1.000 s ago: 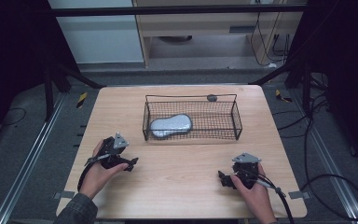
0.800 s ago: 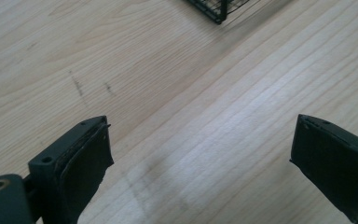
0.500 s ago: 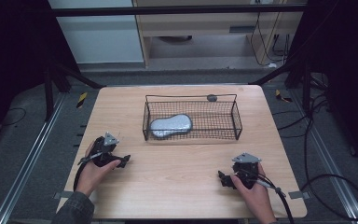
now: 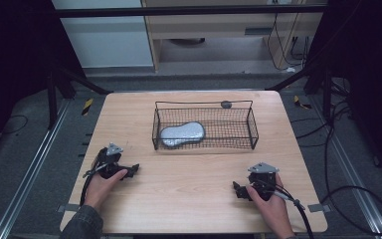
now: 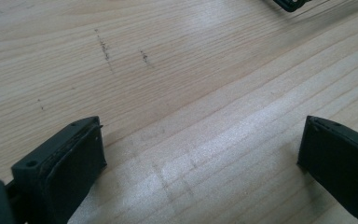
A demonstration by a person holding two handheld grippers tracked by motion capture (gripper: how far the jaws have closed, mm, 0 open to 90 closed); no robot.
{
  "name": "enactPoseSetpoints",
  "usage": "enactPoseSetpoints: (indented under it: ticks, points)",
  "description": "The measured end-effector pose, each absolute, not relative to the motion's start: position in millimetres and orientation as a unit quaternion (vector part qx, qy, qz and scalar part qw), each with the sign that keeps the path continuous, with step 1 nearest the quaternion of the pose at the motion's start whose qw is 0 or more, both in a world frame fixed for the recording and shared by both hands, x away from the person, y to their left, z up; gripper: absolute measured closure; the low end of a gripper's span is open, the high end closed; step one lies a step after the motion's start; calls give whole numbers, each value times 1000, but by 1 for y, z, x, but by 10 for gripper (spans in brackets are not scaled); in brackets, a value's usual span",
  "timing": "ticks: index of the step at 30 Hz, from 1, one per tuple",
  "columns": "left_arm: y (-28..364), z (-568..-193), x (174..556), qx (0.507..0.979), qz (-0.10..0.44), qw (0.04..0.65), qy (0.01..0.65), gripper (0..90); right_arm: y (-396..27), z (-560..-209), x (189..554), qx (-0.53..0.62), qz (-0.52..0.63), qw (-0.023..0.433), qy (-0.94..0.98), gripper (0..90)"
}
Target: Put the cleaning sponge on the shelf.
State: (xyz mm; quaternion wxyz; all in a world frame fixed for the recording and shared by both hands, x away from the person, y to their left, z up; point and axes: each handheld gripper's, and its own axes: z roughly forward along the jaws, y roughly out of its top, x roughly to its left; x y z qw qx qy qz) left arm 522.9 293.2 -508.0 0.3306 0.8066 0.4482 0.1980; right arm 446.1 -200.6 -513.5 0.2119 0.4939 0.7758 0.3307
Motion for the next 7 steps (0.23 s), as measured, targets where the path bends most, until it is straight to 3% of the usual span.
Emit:
enactPoseSetpoints:
  ticks: [7]
  points:
    - [293, -508, 523, 806, 198, 331, 449, 0, -202, -513, 449, 500, 328, 216, 772, 3]
